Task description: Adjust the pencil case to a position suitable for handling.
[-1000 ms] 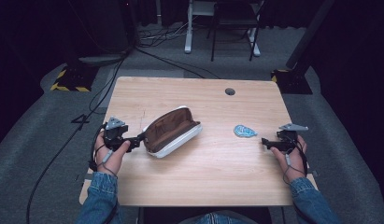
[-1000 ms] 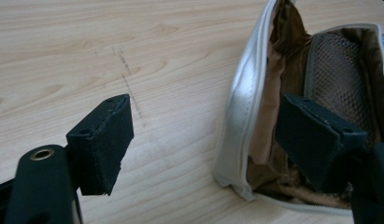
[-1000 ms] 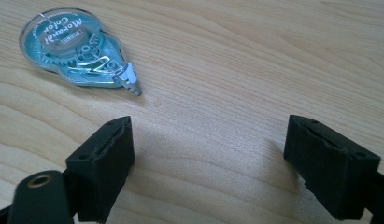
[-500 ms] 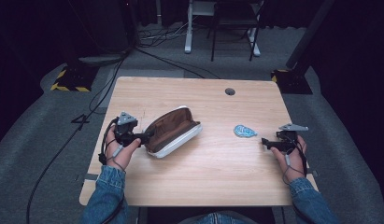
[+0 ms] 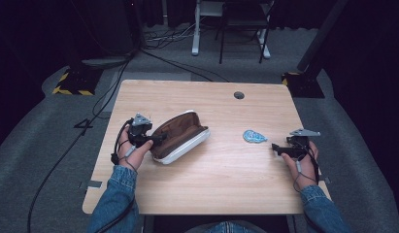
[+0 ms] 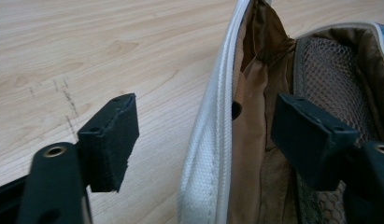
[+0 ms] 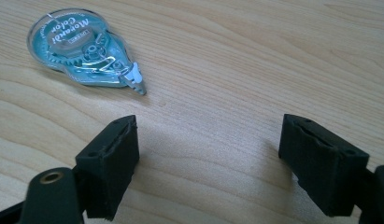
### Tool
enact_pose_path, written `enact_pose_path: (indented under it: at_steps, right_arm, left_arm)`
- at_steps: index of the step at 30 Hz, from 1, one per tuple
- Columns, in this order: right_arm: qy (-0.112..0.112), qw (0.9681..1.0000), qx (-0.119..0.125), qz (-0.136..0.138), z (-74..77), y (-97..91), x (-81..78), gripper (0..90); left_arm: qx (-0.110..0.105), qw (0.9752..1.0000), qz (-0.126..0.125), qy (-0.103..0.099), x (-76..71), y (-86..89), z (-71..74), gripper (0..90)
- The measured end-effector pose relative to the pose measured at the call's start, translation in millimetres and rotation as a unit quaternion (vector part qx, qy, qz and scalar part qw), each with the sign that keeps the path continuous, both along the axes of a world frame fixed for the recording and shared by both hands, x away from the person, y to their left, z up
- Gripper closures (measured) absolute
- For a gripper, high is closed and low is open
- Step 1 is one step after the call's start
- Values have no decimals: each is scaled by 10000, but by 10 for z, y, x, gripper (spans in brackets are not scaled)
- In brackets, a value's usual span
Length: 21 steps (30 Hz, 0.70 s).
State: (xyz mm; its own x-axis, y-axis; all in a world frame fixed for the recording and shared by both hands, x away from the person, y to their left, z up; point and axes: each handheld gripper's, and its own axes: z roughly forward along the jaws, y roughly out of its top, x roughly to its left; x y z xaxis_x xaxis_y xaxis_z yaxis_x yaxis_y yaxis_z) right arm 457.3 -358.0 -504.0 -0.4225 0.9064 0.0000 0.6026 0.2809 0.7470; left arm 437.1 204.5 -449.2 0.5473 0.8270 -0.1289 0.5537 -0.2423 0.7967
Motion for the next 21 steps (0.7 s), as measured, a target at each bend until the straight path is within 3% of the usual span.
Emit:
enact_pose_path:
  at_steps: [6,13,21]
  right_arm:
    - [-3,10000,3,7,1,1,-2,209]
    - [-3,10000,5,12,1,1,-3,212]
    - [-2,10000,5,14,1,1,-3,214]
  left_arm:
    - [85,9998,-90,129,57,-41,-85,325]
    - [45,9994,-214,256,107,-70,-164,544]
    - [45,9984,-294,477,128,-45,-209,708]
